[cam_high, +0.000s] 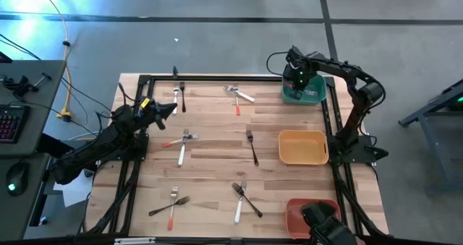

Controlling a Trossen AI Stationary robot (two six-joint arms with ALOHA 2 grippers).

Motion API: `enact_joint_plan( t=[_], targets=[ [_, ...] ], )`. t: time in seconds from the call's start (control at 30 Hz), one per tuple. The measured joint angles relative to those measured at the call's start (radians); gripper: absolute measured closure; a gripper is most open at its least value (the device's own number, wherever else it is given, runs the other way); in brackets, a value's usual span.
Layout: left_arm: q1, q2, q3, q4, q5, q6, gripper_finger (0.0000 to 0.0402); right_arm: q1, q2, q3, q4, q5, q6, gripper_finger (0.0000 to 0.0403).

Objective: Sort silverware by color (type)
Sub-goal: Put the orange fork into the green bin, then put the black fork into the yellow bin

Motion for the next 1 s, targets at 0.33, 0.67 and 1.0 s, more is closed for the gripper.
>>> enact_joint_plan(
  t=[0.33, 0.67, 1.0],
  targets=[
    [0.0, 0.0, 0.0, -0.002, -0.015, -0.008, 0.0401, 0.0, 0.002, 0.002, -0.034, 0.003, 0.061, 0.0355],
    [0.0, 0.0, 0.012, -0.006, -0.067, -0.011, 0.0401, 0.032, -0.05, 0.002, -0.163, 0.066, 0.093, 0.0331],
    [0.001, 0.145, 0.095, -0.059, -0.065, -0.03, 0.0401, 0.072, -0.268, 0.003, -0.015, -0.221, 0.324, 0.0386]
  ],
)
